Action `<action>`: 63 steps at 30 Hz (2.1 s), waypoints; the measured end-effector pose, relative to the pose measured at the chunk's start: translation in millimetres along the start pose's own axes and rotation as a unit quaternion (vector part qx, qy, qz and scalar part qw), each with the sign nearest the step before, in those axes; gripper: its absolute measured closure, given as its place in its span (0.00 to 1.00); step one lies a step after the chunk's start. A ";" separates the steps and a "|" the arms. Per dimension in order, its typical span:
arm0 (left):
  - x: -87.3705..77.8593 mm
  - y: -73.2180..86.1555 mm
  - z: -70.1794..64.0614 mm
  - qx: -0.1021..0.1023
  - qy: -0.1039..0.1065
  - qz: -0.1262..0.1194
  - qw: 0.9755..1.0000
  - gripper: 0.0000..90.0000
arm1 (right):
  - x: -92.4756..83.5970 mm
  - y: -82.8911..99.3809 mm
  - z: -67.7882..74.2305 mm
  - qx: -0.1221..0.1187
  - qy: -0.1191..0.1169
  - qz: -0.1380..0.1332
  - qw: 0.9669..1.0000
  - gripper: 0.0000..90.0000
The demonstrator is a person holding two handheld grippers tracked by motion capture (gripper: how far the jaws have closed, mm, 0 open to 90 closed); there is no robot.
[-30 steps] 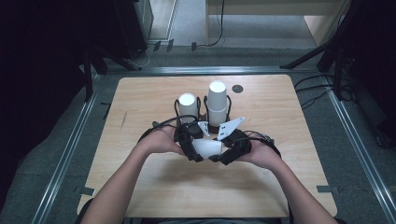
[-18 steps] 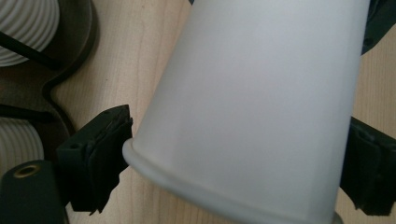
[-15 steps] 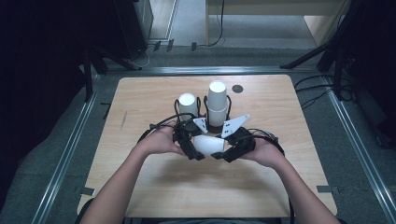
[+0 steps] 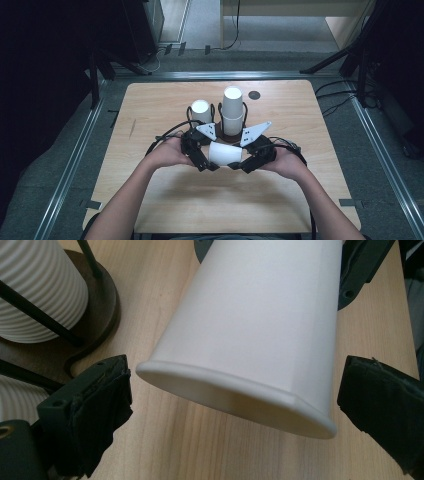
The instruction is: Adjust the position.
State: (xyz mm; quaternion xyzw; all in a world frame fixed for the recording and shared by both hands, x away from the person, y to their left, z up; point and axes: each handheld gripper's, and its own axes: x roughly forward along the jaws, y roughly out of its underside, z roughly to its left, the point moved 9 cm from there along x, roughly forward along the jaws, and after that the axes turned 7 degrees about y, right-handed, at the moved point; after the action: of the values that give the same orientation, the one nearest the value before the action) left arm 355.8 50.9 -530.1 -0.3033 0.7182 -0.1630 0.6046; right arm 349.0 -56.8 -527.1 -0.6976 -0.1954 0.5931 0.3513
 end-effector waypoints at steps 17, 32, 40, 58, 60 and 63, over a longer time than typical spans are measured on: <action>-0.4 -7.2 -4.2 -0.021 0.040 -0.094 0.995 0.06 | -5.6 -5.9 2.8 0.006 -0.021 -0.021 1.000 0.37; -4.8 -2.3 -10.9 -0.002 0.069 -0.098 0.993 0.24 | -9.1 -10.0 6.9 0.003 -0.041 -0.036 0.998 0.37; -8.5 -3.7 -13.3 0.006 0.059 -0.093 0.994 0.27 | -11.3 -11.1 8.0 0.009 -0.047 -0.041 0.998 0.36; -31.9 1.4 -5.3 -0.027 0.027 -0.044 0.998 0.27 | -5.8 -1.5 -3.4 0.039 -0.015 -0.018 0.999 0.26; -36.3 0.9 -4.2 -0.028 0.022 -0.039 0.999 0.27 | -4.8 -0.4 -4.9 0.041 -0.011 -0.016 0.999 0.26; -40.6 1.5 -0.6 -0.026 0.006 -0.025 0.999 0.27 | -3.5 1.5 -6.2 0.043 -0.007 -0.011 0.999 0.26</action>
State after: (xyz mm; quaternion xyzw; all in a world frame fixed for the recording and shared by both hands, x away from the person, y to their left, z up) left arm 358.3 77.6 -499.7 -0.3360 0.7177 -0.1614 0.5881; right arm 354.0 -61.9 -525.5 -0.6755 -0.1792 0.6021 0.3861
